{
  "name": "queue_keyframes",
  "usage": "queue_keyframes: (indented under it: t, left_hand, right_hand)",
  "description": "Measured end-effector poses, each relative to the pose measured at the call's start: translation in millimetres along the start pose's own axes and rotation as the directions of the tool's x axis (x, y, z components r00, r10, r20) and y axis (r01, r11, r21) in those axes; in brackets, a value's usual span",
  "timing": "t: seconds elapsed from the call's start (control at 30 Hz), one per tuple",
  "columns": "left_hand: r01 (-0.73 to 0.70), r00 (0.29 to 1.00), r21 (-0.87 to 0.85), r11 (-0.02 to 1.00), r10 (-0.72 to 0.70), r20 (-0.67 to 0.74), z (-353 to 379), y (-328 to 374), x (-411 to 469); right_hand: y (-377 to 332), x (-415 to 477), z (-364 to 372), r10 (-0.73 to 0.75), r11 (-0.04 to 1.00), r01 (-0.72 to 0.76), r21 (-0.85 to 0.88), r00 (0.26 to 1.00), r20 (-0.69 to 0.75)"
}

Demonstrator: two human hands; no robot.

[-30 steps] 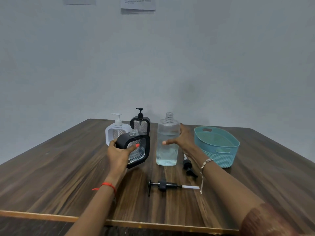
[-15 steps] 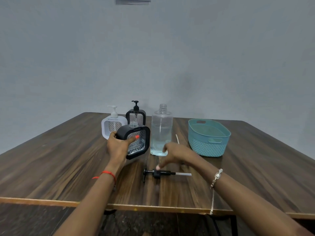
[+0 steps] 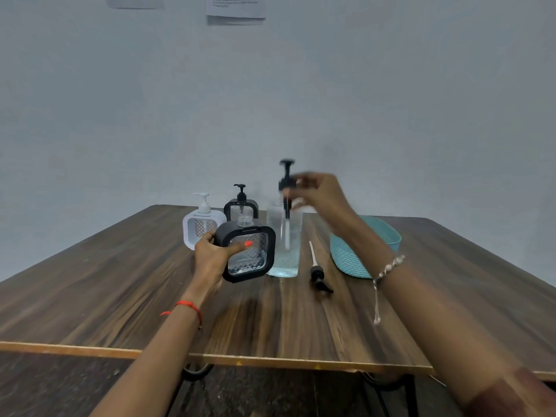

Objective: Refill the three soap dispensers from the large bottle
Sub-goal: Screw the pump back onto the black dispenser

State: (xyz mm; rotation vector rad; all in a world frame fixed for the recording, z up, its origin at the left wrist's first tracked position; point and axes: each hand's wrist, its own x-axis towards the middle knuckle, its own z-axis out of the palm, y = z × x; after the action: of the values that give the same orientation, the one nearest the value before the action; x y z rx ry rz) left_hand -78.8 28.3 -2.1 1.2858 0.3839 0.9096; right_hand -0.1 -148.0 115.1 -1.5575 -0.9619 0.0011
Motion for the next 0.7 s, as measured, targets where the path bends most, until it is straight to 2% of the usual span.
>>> queue_keyframes:
  t: [0.07, 0.17, 0.47, 0.7]
  left_hand:
    - [0.004, 0.999, -0.024, 1.000, -0.003, 0.046, 4.2, 4.3, -3.1]
    - [0.004, 0.994, -0.047, 0.999, 0.001, 0.106, 11.2, 8.9, -6.5]
    - [-0.001, 0.977, -0.024, 1.000, 0.007, 0.214, 28.7, 20.2, -17.9]
    - [-0.001, 0.967, -0.088, 0.996, 0.023, 0.252, 38.9, 27.6, -22.4]
  right_hand:
    - [-17.3, 14.3, -5.4, -0.073, 0.987, 0.089, 0.133, 0.990, -0.121]
    - [-30.1, 26.6, -3.5, -0.112, 0.975, 0.141, 0.170, 0.979, -0.170]
    - [-19.6, 25.3, 4.8, -0.115, 0.986, 0.124, 0.111, 0.990, -0.081]
    - [12.0, 3.4, 11.9, -0.045, 0.994, 0.047, -0.104, 0.999, 0.013]
